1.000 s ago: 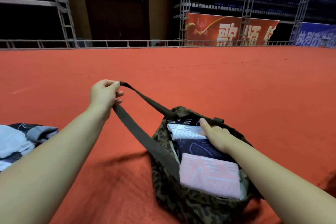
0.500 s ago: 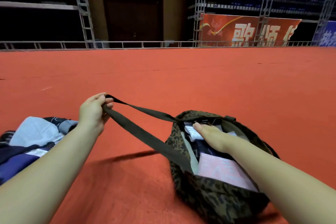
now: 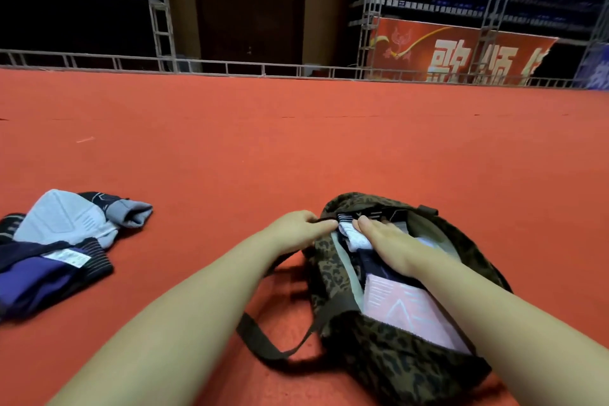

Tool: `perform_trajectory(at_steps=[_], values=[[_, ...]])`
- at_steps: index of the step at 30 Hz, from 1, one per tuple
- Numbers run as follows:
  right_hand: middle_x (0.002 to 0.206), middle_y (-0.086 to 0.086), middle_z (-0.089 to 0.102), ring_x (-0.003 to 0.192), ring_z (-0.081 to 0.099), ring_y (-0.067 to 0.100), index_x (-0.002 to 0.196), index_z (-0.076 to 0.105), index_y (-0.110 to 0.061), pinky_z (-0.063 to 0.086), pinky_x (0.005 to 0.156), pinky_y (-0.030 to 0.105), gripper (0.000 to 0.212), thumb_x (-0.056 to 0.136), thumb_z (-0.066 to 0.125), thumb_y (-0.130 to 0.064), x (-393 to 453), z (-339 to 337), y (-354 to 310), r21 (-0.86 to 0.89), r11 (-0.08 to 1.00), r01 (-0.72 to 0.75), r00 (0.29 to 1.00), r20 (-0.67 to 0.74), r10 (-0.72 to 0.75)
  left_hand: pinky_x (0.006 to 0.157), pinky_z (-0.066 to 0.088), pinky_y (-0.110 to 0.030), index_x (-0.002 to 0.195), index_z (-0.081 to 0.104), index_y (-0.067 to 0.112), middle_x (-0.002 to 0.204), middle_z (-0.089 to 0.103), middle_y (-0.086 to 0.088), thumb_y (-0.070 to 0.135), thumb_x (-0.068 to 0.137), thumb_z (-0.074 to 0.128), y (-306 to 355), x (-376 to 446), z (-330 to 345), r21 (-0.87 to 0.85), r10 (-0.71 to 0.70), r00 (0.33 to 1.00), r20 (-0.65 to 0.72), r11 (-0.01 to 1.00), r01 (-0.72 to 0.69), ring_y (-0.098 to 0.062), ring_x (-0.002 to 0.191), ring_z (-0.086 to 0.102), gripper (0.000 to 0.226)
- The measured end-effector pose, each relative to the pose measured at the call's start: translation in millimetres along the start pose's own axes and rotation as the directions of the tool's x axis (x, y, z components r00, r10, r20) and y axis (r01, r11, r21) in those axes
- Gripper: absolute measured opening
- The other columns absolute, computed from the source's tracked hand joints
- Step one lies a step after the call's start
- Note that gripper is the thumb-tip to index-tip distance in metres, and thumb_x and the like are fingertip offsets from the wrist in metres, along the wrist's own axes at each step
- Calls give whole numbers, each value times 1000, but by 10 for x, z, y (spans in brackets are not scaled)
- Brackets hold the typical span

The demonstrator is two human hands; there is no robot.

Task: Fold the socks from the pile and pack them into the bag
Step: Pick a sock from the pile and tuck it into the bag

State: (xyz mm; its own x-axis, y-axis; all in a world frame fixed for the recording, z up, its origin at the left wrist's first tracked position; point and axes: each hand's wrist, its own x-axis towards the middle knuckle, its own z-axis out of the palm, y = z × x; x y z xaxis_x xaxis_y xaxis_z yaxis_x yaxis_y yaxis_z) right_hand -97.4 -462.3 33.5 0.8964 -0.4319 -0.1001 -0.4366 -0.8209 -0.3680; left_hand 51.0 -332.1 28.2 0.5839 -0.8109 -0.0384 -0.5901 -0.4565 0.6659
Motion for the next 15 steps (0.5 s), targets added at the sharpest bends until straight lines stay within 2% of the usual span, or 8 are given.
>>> perform_trajectory(at_steps=[1,3,5,6,9,11,13,15], values=[[148,10,31,142,18,29,142,27,-27,20,113,47,41,102,23,-33,4,10,11,-9,1000,4,1000,-6,-4,73,45,-35,90,65,9,88,68,-9,45,91,51,-26,66,34,12,7,998,-69,1000,-6,-26,83,62,39],[148,3,33,141,22,26,134,29,-39,22,112,49,37,99,17,-44,29,26,59,-1,1000,0,1000,12,0,63,39,-34,74,60,11,67,59,-7,35,92,52,-159,123,-59,-75,-33,947,-319,997,10,-26,71,58,31],[146,0,37,134,32,25,124,35,-48,26,109,49,39,93,13,-57,40,14,76,57,997,-50,998,36,48,61,33,-34,73,59,13,63,54,-9,28,94,50,-396,96,-284,-239,-159,826,-540,971,30,-25,71,54,27],[143,1,42,129,39,25,118,41,-48,28,107,46,43,89,13,-64,41,8,75,124,989,-82,996,37,78,59,32,-34,75,60,12,62,54,-9,27,94,50,-541,46,-409,-279,-212,776,-594,959,49,-25,70,53,27],[131,-7,51,123,47,17,125,55,-35,30,103,34,67,86,17,-75,25,2,53,295,938,-180,984,66,167,62,39,-35,82,63,11,59,55,-9,30,95,49,-891,-112,-713,-258,-273,709,-650,957,132,-27,67,54,27],[115,-7,55,109,53,16,103,62,-36,32,96,30,58,89,18,-71,11,-16,4,309,930,-198,979,102,174,68,45,-35,85,63,11,59,55,-7,31,94,49,-945,-100,-823,-321,-304,690,-657,941,108,-26,60,53,26],[121,-2,59,108,54,16,105,65,-31,33,97,32,64,88,19,-72,12,-31,9,326,924,-201,979,92,180,71,45,-35,83,60,13,64,58,-8,30,96,46,-883,-11,-847,-334,-303,727,-616,937,107,-28,65,56,25],[135,-6,52,122,49,15,128,57,-31,30,107,33,68,89,18,-71,9,-68,44,380,908,-175,985,61,164,78,44,-36,90,62,12,89,67,-15,31,97,42,-749,60,-759,-232,-257,818,-515,960,156,-32,88,61,29]])
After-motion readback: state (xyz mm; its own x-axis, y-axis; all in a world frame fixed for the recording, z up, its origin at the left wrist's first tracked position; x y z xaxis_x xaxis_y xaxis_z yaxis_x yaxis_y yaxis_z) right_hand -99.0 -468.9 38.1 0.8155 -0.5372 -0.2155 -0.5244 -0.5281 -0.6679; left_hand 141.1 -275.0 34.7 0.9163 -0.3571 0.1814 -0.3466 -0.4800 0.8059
